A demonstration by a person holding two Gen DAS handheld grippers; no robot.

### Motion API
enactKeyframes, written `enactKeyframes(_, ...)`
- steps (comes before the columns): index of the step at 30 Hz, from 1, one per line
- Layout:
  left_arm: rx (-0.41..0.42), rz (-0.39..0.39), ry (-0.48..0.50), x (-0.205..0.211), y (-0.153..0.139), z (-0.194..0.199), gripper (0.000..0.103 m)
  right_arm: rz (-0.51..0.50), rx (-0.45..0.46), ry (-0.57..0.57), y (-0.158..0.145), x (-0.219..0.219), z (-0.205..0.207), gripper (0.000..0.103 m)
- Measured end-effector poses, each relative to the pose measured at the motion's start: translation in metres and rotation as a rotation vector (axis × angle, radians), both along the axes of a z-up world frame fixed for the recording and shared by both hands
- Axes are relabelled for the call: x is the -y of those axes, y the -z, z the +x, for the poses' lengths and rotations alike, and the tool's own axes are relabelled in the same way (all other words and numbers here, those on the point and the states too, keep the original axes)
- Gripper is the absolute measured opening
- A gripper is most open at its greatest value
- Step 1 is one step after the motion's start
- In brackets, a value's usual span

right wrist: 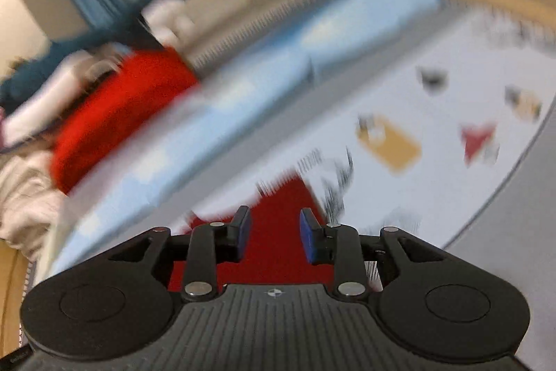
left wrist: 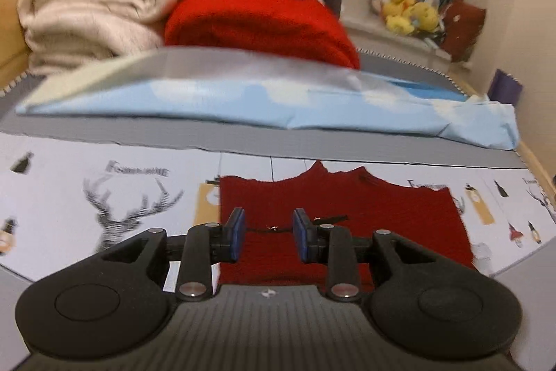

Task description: Fold small clothes

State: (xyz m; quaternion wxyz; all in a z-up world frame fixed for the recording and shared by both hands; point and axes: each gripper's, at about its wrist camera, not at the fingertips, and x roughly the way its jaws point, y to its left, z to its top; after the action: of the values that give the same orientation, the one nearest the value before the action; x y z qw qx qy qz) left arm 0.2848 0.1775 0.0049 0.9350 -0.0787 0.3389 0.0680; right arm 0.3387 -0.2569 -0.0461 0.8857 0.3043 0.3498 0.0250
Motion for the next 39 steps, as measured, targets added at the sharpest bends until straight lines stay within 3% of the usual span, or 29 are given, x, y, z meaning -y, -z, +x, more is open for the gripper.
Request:
enactKeyframes(2,0.026,0.029,0.026,0.003,-0.024,-0.036,0.033,-0.033,0.089,0.002,-0.037,0.013,-0.031,0.047)
enactKeyframes(4,0.065,0.067,0.047,0.01,-0.042,-0.078,0.035,-0.079,0.154,-0.022,-0.065,0.023,-0.065,0.051)
enactKeyframes(8,0.088,0.095,0.054,0.025,-0.043,-0.16,0.041,-0.17,0.238,-0.129,-0.084,0.043,-0.134,0.058)
enactKeyframes(13,0.013,0.092,0.083,0.059,0.011,-0.233,0.042,-0.214,0.15,-0.188,-0.042,0.066,-0.205,0.061)
enactKeyframes(17,-0.078,0.072,0.067,0.065,0.067,-0.274,0.038,-0.225,0.075,-0.157,0.007,0.078,-0.245,0.058)
enactKeyframes(19,-0.15,0.067,0.028,0.063,0.083,-0.28,0.029,-0.17,-0.011,-0.114,0.031,0.09,-0.252,0.056)
enactKeyframes(21,-0.167,0.029,-0.005,0.052,0.084,-0.283,0.029,-0.101,-0.08,-0.08,0.054,0.101,-0.256,0.048)
enactKeyframes(26,-0.176,-0.045,-0.064,0.028,0.095,-0.288,0.029,-0.038,-0.201,-0.055,0.089,0.1,-0.259,0.046)
enactKeyframes(29,-0.194,-0.081,-0.078,0.016,0.118,-0.291,0.029,-0.105,-0.214,-0.098,0.094,0.085,-0.254,0.046)
enactKeyframes(30,-0.252,-0.082,-0.105,0.012,0.128,-0.289,0.029,-0.119,-0.218,-0.113,0.096,0.081,-0.253,0.046)
enactKeyframes(35,-0.281,-0.126,-0.122,0.001,0.138,-0.278,0.032,-0.201,-0.274,-0.165,0.111,0.07,-0.243,0.046)
enactKeyframes(39,-0.349,-0.188,-0.177,-0.012,0.153,-0.269,0.032,-0.243,-0.339,-0.183,0.132,0.069,-0.239,0.046)
